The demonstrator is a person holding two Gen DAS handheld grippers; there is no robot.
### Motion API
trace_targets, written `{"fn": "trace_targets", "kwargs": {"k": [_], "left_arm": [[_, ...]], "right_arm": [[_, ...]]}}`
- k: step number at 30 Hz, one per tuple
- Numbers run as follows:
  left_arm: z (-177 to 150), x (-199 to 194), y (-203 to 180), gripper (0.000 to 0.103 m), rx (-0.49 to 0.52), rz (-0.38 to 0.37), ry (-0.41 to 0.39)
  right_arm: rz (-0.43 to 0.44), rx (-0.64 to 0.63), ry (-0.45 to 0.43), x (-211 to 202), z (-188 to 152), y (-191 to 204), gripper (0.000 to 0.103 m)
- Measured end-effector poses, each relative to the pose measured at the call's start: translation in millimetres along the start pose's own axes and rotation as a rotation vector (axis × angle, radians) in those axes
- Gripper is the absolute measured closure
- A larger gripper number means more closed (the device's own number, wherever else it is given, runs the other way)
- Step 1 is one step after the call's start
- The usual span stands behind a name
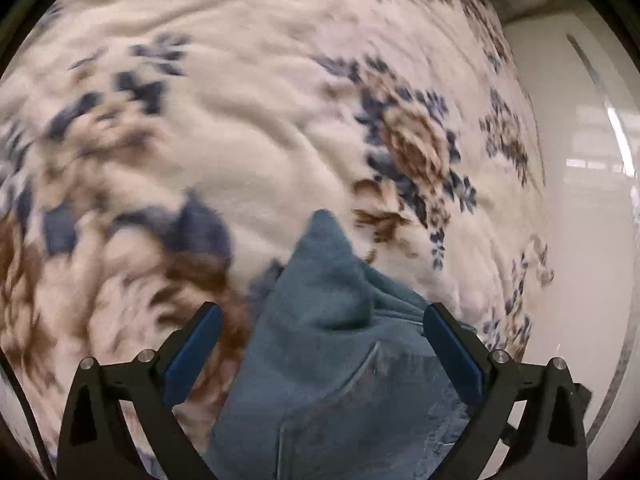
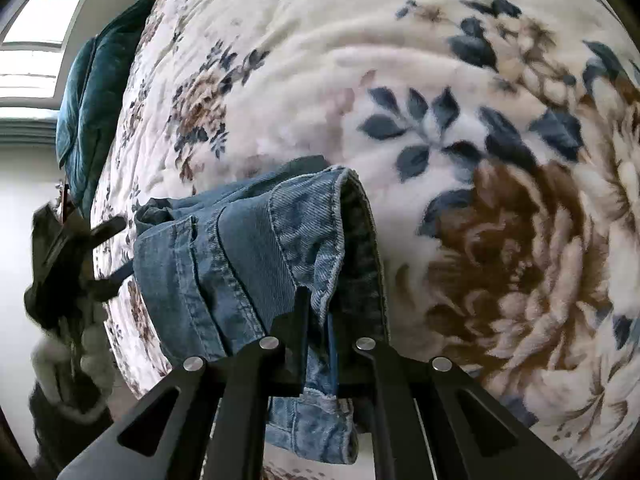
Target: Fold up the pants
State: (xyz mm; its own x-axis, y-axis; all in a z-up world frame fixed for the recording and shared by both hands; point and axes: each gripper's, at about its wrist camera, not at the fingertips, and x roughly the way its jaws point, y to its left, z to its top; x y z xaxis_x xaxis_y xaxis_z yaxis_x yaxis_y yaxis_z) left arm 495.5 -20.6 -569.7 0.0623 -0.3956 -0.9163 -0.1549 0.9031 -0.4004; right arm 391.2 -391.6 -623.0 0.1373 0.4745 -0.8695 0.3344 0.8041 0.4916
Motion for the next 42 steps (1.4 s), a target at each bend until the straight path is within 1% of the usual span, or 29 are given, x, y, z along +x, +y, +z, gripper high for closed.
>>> {"fn": "trace_targets", "kwargs": {"k": [2, 3, 4, 5, 6, 7, 8, 9, 11, 13, 14, 15, 16, 17, 18, 19, 20, 21, 23, 25, 26, 27, 30, 32, 34, 37, 39, 41, 42], "left_arm": [[6.7, 12.2, -5.7, 0.031, 0.04, 0.046, 0.019], [11.1, 21.6, -6.1, 0.061, 0.054, 0.087, 0.043], [15.6, 29.6, -4.6, 0.064, 0.053, 0.11, 0.063], [20.1, 35.2, -2.0, 0.064, 0.05, 0.138, 0.07], [24.9, 39.0, 0.0, 0.064, 0.059, 0.188, 0.064], [28.3, 41.6, 2.3, 0.062, 0.06, 0.203, 0.066], [32.1, 44.6, 7.9, 0.061, 0.038, 0.2, 0.083], [35.6, 46.1, 16.7, 0.06, -0.013, 0.175, 0.1], [40.2, 44.0, 36.7, 0.06, -0.155, 0.102, 0.118], [42.3, 39.6, 53.7, 0.06, -0.286, 0.02, 0.128], [42.5, 37.1, 57.2, 0.06, -0.313, -0.003, 0.131], [42.8, 31.6, 58.4, 0.06, -0.324, -0.019, 0.127], [42.9, 24.7, 57.4, 0.06, -0.314, -0.025, 0.117], [42.3, 15.0, 54.7, 0.059, -0.29, -0.017, 0.098], [40.8, 3.2, 50.6, 0.054, -0.252, -0.021, 0.074], [38.6, -4.7, 45.1, 0.041, -0.209, -0.028, 0.067], [33.2, -9.2, 39.7, 0.035, -0.166, -0.03, 0.072], [26.5, -10.7, 35.8, 0.029, -0.136, -0.032, 0.084], [13.5, -5.0, 32.3, 0.029, -0.101, -0.035, 0.127], [-0.1, 5.6, 27.3, 0.029, -0.072, -0.029, 0.163], [-4.1, 4.6, 23.6, 0.029, -0.061, -0.018, 0.146], [-4.8, 0.6, 22.6, 0.029, -0.054, -0.02, 0.129], [-4.2, -18.0, 16.7, 0.029, -0.049, -0.049, 0.055], [-0.1, -27.0, 16.7, 0.029, -0.052, -0.052, 0.013], [3.0, -33.4, 20.3, 0.029, -0.049, -0.024, -0.027], [3.7, -31.8, 24.9, 0.029, -0.06, -0.005, -0.035], [-0.3, -33.0, 27.7, 0.029, -0.065, -0.001, -0.045], [-6.9, -33.6, 31.3, 0.029, -0.066, 0.013, -0.06], [-11.9, -36.0, 34.9, 0.029, -0.07, 0.026, -0.073]], "right_arm": [[0.009, 0.013, -0.003, 1.8, 0.9, -1.4, 0.096], [-0.007, 0.017, -0.018, 0.0, 1.5, -2.8, 0.095], [-0.021, 0.016, -0.026, -0.9, 1.2, -3.6, 0.095], [-0.027, 0.016, -0.029, 1.3, 2.4, -2.5, 0.095], [-0.039, 0.018, -0.03, 2.1, 3.0, -2.3, 0.095], [-0.051, 0.014, -0.027, 5.4, 4.6, 0.6, 0.095], [-0.056, 0.007, -0.02, 6.2, 6.1, 2.4, 0.095], [-0.059, 0.0, -0.012, 6.0, 8.4, 4.5, 0.095], [-0.05, -0.014, 0.013, 7.0, 14.5, 8.8, 0.095], [-0.038, -0.011, 0.018, 6.1, 20.5, 10.5, 0.084], [-0.029, -0.012, 0.011, 5.2, 24.8, 10.6, 0.081], [-0.03, -0.008, 0.002, 3.6, 27.8, 9.5, 0.07], [-0.032, 0.005, -0.009, 2.9, 32.4, 7.6, 0.06], [-0.025, 0.02, -0.02, 2.5, 36.6, 5.3, 0.055], [-0.011, 0.031, -0.027, 3.3, 40.8, 3.6, 0.042], [0.017, 0.036, -0.024, 7.4, 46.0, 2.2, 0.033], [0.034, 0.035, -0.007, 14.0, 49.9, 1.5, 0.032], [0.066, 0.042, 0.021, 23.4, 54.5, 0.0, 0.032], [0.105, 0.045, 0.047, 32.3, 58.8, -0.7, 0.036], [0.076, 0.002, 0.011, 28.1, 58.2, 9.7, 0.064], [0.031, -0.041, -0.019, 21.4, 55.3, 20.5, 0.073], [-0.005, -0.089, -0.062, 10.5, 51.1, 33.0, 0.086], [-0.001, -0.173, -0.166, -23.4, 43.9, 58.3, 0.096], [0.018, -0.196, -0.213, -40.2, 46.2, 66.4, 0.097], [-0.024, -0.194, -0.22, -38.1, 54.1, 65.8, 0.097], [-0.088, -0.142, -0.182, -10.8, 63.5, 48.7, 0.097], [-0.103, -0.096, -0.103, 10.5, 66.5, 33.1, 0.096], [-0.08, -0.03, -0.016, 24.5, 68.0, 17.7, 0.086], [-0.069, 0.005, 0.013, 25.7, 68.4, 12.1, 0.073]]}}
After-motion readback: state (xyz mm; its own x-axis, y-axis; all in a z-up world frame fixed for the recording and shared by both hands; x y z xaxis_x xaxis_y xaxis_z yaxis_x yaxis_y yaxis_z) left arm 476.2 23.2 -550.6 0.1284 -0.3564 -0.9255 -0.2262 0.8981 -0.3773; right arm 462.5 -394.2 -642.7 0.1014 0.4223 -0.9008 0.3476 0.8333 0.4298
